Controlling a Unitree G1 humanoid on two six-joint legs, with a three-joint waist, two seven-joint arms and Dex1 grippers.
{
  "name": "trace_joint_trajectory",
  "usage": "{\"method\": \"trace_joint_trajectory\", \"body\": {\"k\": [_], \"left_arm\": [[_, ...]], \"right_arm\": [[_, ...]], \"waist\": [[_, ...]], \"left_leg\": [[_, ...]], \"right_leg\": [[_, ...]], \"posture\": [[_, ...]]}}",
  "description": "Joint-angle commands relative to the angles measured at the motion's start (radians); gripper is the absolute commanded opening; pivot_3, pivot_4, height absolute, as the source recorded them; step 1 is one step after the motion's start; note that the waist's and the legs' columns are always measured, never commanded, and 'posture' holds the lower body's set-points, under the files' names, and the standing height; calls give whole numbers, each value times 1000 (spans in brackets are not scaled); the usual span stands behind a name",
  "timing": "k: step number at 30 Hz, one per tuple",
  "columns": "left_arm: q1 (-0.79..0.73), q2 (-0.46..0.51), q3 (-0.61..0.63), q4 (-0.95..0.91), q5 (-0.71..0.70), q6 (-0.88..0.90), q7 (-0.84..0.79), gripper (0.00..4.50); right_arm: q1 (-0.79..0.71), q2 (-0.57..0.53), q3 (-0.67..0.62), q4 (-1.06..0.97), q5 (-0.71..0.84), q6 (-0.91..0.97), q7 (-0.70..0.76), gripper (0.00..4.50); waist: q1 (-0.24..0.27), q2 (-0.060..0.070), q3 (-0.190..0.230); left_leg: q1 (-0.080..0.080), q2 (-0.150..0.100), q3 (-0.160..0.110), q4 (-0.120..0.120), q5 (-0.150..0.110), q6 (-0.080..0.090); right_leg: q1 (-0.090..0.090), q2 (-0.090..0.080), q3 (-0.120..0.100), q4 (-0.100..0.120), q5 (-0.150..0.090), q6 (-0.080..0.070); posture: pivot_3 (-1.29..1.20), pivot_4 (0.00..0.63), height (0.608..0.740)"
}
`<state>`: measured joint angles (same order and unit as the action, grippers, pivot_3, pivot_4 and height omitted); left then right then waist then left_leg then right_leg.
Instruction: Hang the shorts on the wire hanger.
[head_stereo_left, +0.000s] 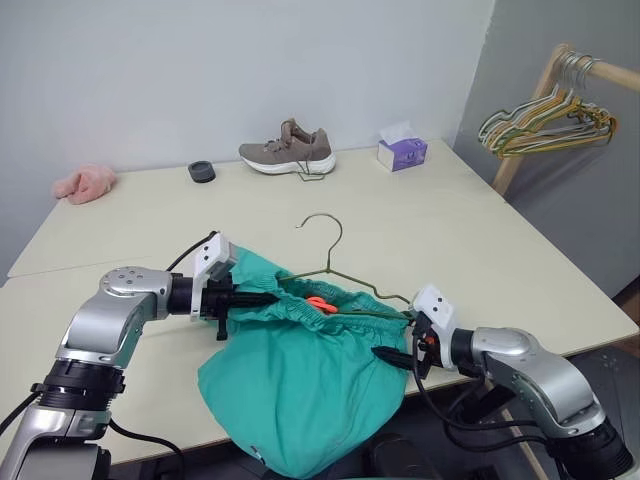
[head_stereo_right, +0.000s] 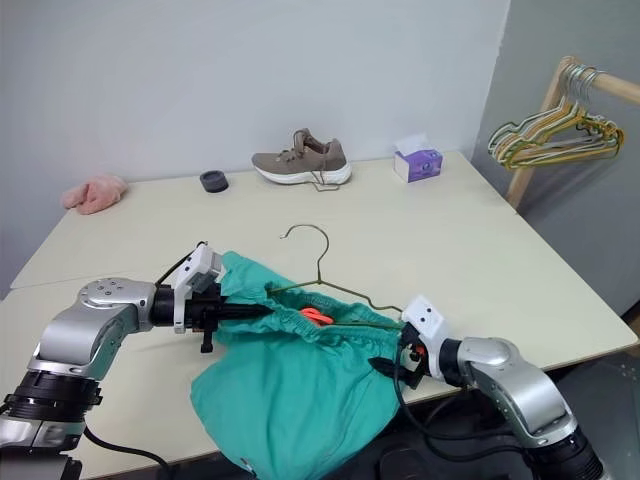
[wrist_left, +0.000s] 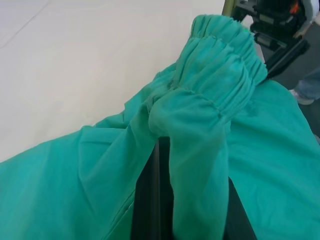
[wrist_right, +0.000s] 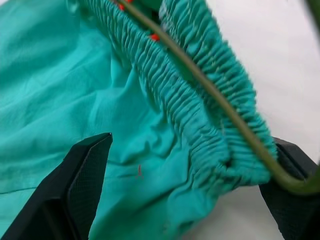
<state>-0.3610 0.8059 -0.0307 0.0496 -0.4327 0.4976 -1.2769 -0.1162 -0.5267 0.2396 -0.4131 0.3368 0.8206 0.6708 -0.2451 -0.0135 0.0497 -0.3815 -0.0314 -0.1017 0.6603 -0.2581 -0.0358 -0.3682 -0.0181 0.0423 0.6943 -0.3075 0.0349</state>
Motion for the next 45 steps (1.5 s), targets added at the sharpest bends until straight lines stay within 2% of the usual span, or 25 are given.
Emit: {"method": "trace_joint_trajectory", "body": {"k": [1,6,12,18,24,36,45], "left_arm": [[-3,-2,40,-35,-29,3,9,0],[12,7,51,-41,-37,4,15,0],[20,20,70,-39,-48,9,14,0],[22,88,80,-40,-83,52,-62,0],[-2,145,65,9,-51,11,-121,0],[-48,197,4,166,103,-220,-154,0],[-98,188,-30,286,209,-406,-80,0]], "right_arm": [[-17,57,13,37,-8,0,-46,3869],[-15,96,-7,67,-28,-22,-101,2036],[-2,62,-61,65,-43,-59,-108,21],[-7,-18,-157,66,20,-51,-33,21],[-17,-85,-176,58,64,-47,35,21],[-2,-176,-175,21,100,-44,83,21],[23,-292,-150,-92,106,-52,151,21]], "waist": [[0,0,0],[2,0,0],[3,0,0],[2,0,0],[0,1,0],[8,1,1],[26,1,1]], "left_leg": [[0,0,0,0,0,0],[0,0,0,0,0,0],[0,0,0,0,0,0],[0,0,0,0,0,0],[0,0,0,0,0,0],[0,0,1,0,0,0],[0,0,1,0,0,0]], "right_leg": [[0,0,0,0,0,0],[0,0,1,0,0,0],[0,0,0,0,0,0],[0,0,0,0,0,0],[0,1,0,0,0,0],[0,0,0,0,0,0],[0,0,0,0,0,0]], "posture": [[-257,0,740],[-256,0,740],[-257,0,740],[-259,0,740],[-254,0,740],[-256,0,740],[-259,0,740]]}}
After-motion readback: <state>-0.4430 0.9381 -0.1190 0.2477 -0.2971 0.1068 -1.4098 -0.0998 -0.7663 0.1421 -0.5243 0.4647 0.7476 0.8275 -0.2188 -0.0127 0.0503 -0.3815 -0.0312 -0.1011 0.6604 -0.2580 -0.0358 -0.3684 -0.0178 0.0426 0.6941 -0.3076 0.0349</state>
